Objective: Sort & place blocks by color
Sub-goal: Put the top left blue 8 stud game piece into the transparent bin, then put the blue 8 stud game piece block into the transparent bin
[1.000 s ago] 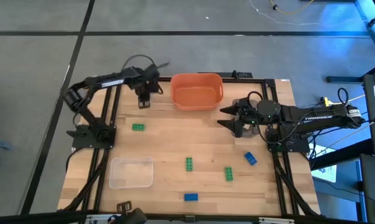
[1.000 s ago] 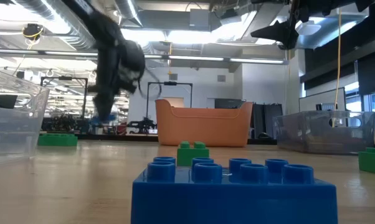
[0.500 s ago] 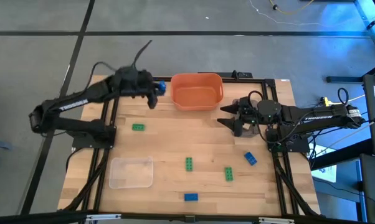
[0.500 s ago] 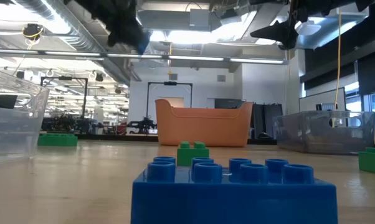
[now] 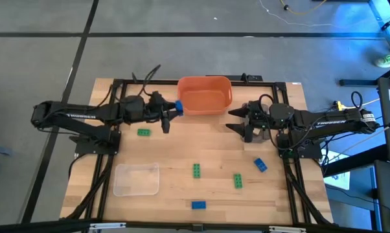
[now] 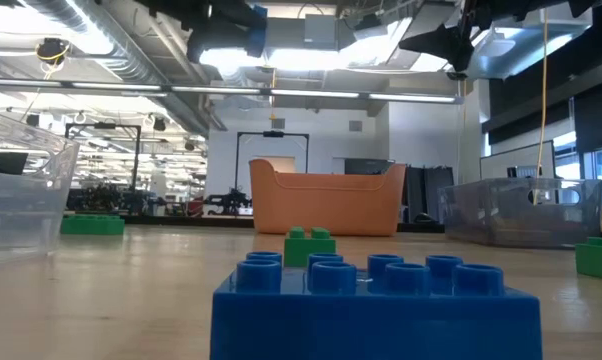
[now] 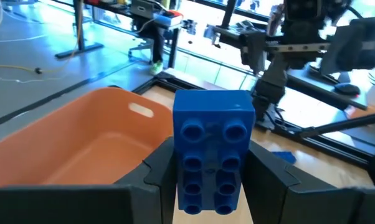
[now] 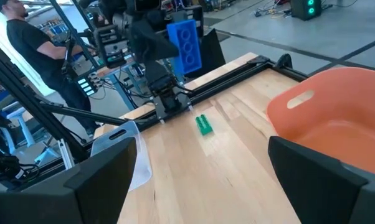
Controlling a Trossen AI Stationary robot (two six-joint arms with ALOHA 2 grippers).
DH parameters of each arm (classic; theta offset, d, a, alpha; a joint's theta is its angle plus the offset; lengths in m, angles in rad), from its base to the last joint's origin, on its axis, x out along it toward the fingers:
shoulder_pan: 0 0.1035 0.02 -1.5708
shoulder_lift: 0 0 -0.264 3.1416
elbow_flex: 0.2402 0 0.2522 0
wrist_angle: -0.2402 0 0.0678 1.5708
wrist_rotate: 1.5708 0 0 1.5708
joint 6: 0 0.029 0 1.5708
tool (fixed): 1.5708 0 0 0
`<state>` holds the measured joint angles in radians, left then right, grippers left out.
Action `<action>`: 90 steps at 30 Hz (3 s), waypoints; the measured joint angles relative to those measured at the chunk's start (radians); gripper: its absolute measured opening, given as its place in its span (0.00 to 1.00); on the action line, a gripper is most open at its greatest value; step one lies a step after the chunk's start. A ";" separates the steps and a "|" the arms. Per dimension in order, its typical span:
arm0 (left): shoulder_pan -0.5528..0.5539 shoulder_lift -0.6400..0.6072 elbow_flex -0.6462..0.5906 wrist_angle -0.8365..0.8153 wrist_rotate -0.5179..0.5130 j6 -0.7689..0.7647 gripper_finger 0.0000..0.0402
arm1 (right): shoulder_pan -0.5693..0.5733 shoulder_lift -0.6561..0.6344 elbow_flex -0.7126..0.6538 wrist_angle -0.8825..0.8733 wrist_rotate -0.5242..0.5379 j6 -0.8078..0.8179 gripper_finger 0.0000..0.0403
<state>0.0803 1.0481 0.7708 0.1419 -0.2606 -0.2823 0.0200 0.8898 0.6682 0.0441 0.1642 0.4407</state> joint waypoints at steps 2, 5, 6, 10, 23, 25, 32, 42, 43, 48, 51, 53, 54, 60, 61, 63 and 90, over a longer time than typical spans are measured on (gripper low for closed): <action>0.011 -0.005 0.000 -0.001 0.017 0.001 0.32 | 0.000 0.000 0.000 0.000 0.000 0.000 0.91; 0.023 -0.019 0.001 0.006 0.054 0.002 0.32 | 0.000 0.000 0.000 0.000 0.000 0.001 0.91; 0.026 -0.019 0.001 0.005 0.064 0.003 0.32 | 0.000 0.000 0.000 0.000 0.000 0.001 0.91; 0.027 -0.017 0.000 0.003 0.113 0.017 0.32 | 0.000 0.000 0.000 -0.003 0.000 -0.005 0.91; -0.149 -0.033 0.131 -0.492 0.389 -0.176 0.32 | 0.001 0.000 0.000 -0.006 -0.004 0.002 0.91; -0.237 -0.024 0.164 -0.570 0.345 -0.221 0.32 | 0.001 0.000 0.000 -0.012 -0.021 0.001 0.91; -0.590 0.057 0.189 -0.820 0.217 -0.513 0.32 | 0.002 0.000 0.000 -0.021 -0.114 0.030 0.91; -0.851 0.320 0.188 -0.966 0.202 -0.626 0.32 | 0.001 0.000 0.000 -0.032 -0.114 0.047 0.91; -0.851 0.348 0.188 -0.974 0.204 -0.607 0.32 | 0.001 0.000 0.000 -0.032 -0.114 0.048 0.91; -0.830 0.458 0.188 -0.973 0.209 -0.544 0.32 | 0.001 0.000 0.000 -0.032 -0.114 0.052 0.91; -0.811 0.499 0.188 -0.972 0.226 -0.522 0.35 | 0.001 0.000 0.000 -0.032 -0.114 0.056 0.91; -0.804 0.512 0.188 -0.972 0.227 -0.523 0.40 | 0.001 0.000 0.000 -0.032 -0.114 0.077 0.91; -0.800 0.514 0.188 -0.972 0.229 -0.522 0.42 | 0.001 0.000 0.000 -0.032 -0.114 0.081 0.91; -0.757 0.502 0.188 -0.972 0.262 -0.519 0.53 | 0.001 0.000 0.000 -0.031 -0.114 0.089 0.91; -0.749 0.496 0.188 -0.973 0.277 -0.519 0.55 | 0.001 0.000 0.000 -0.031 -0.114 0.089 0.91; -0.737 0.484 0.188 -0.971 0.301 -0.517 0.58 | 0.001 0.000 0.000 -0.031 -0.114 0.084 0.91; -0.594 0.367 0.188 -0.988 0.427 -0.360 0.77 | 0.001 0.000 0.000 -0.025 -0.115 0.049 0.91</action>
<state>-0.5133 1.4155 0.9585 -0.8463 0.1667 -0.6426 0.0211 0.8902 0.6682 0.0189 0.0494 0.4896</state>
